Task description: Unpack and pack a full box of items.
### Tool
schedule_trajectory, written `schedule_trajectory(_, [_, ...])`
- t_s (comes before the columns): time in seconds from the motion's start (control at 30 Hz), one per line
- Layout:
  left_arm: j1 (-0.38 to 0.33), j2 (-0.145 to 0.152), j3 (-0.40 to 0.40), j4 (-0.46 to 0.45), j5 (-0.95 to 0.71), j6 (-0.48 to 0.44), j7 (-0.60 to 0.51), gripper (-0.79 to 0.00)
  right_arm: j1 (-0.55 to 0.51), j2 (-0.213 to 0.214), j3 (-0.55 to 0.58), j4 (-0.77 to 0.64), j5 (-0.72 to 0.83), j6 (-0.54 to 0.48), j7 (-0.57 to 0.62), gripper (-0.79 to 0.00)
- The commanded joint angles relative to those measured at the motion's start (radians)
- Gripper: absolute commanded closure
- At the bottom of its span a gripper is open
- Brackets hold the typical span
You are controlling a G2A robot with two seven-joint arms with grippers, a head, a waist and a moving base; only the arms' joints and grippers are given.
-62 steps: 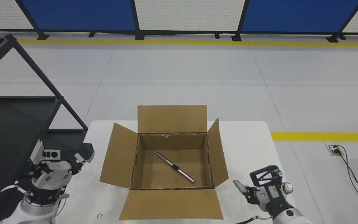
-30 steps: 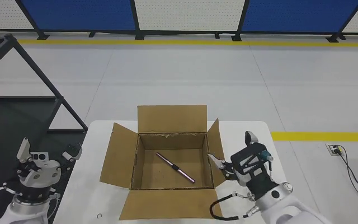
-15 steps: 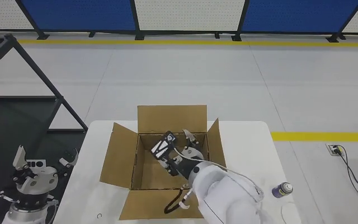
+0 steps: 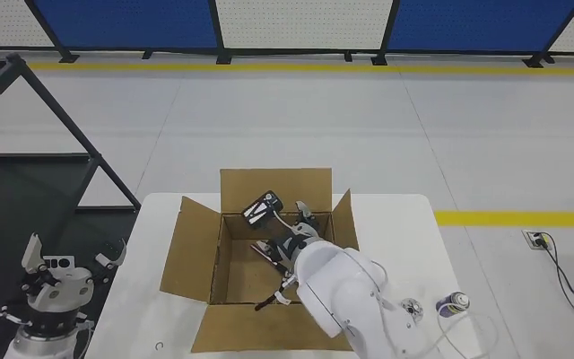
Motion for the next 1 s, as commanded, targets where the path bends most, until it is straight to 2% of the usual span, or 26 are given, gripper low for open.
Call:
schedule_trajectory(0.0, [0.0, 0.0, 0.0, 0.0, 0.0, 0.0, 0.0, -0.785, 0.0, 0.0, 0.0, 0.0, 0.0, 0.0, 0.0, -0.785])
schedule_trajectory(0.07, [0.0, 0.0, 0.0, 0.0, 0.0, 0.0, 0.0, -0.785, 0.0, 0.0, 0.0, 0.0, 0.0, 0.0, 0.0, -0.785])
schedule_trajectory(0.13, [0.001, 0.0, 0.001, -0.004, 0.006, 0.007, 0.015, -0.785, 0.008, -0.004, -0.047, 0.051, 0.012, -0.115, -0.018, -0.785])
schedule_trajectory(0.17, [0.001, -0.001, 0.002, -0.007, 0.008, 0.009, 0.019, -0.785, 0.021, -0.009, -0.055, 0.079, 0.02, -0.123, -0.015, -0.785])
schedule_trajectory(0.4, [0.001, -0.003, 0.001, -0.011, 0.016, 0.011, 0.027, -0.785, 0.237, -0.099, -0.157, 0.447, 0.254, -0.144, 0.068, -0.785])
schedule_trajectory(0.57, [0.003, -0.003, -0.003, -0.01, 0.015, 0.009, 0.028, -0.785, 0.34, -0.157, -0.209, 0.683, 0.353, -0.164, 0.052, -0.785])
schedule_trajectory(0.6, [0.003, -0.003, -0.003, -0.01, 0.015, 0.009, 0.028, -0.785, 0.351, -0.167, -0.215, 0.721, 0.372, -0.171, 0.046, -0.72])
schedule_trajectory(0.7, [0.003, -0.003, -0.003, -0.01, 0.015, 0.009, 0.028, -0.785, 0.378, -0.191, -0.228, 0.814, 0.415, -0.193, 0.027, -0.619])
schedule_trajectory(0.77, [0.003, -0.003, -0.003, -0.01, 0.015, 0.009, 0.028, -0.785, 0.39, -0.204, -0.234, 0.86, 0.437, -0.208, 0.018, -0.499])
schedule_trajectory(0.9, [0.003, -0.003, -0.003, -0.01, 0.015, 0.009, 0.028, -0.785, 0.404, -0.225, -0.246, 0.918, 0.468, -0.238, 0.018, -0.437])
schedule_trajectory(0.97, [0.003, -0.003, -0.003, -0.01, 0.015, 0.009, 0.028, -0.785, 0.407, -0.234, -0.252, 0.944, 0.475, -0.247, 0.024, -0.44])
